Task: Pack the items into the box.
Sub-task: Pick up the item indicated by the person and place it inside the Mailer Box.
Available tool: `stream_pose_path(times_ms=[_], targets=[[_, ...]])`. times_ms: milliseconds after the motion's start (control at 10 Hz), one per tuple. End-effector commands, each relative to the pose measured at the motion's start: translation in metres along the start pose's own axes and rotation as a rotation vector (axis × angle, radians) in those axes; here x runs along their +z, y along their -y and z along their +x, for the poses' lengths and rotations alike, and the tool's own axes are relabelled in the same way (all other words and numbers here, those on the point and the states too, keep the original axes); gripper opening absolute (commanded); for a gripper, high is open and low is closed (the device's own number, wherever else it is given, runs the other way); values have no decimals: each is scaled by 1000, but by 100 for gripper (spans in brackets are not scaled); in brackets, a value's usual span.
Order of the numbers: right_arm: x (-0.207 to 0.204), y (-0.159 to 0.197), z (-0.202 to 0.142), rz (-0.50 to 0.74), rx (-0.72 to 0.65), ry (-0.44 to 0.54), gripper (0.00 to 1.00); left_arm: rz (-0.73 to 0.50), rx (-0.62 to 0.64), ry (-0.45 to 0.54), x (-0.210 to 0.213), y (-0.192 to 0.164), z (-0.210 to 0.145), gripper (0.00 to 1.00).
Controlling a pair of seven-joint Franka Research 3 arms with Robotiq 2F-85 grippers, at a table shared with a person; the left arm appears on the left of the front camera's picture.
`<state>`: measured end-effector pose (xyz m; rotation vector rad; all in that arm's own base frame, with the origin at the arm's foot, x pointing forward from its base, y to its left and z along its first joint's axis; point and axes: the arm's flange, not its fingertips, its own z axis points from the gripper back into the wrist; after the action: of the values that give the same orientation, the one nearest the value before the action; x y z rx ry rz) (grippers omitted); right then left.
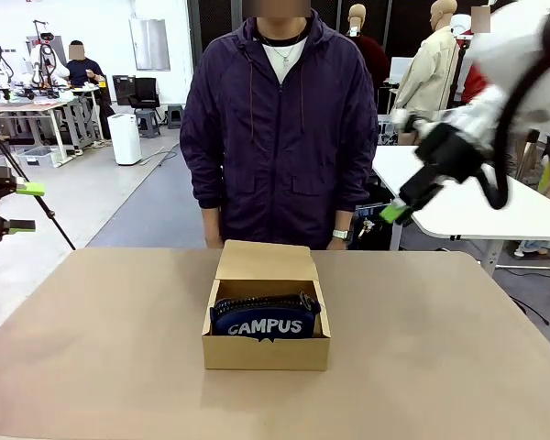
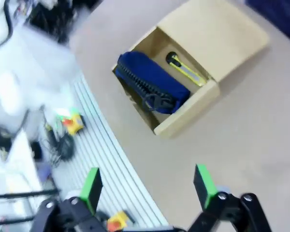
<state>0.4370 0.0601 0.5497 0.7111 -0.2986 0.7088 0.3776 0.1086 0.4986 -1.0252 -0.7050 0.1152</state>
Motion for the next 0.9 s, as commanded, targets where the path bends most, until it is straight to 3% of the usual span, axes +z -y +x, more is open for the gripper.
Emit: stream_pose_path(times_ms=[0, 200, 400, 500, 800], targets=[[25, -17, -78, -61, -138, 188, 100, 3, 3, -12, 2, 2, 0, 100], [42, -29, -162, -60, -207, 316, 100, 3, 3, -12, 2, 2, 0, 100], [41, -20, -203, -35, -203, 436, 100, 3, 3, -12, 2, 2, 0, 100], [45, -17, -171, -23, -201, 300, 100, 3, 3, -12, 2, 2, 0, 100], [45, -17, -171, -23, -201, 300, 100, 3, 3, -12, 2, 2, 0, 100]])
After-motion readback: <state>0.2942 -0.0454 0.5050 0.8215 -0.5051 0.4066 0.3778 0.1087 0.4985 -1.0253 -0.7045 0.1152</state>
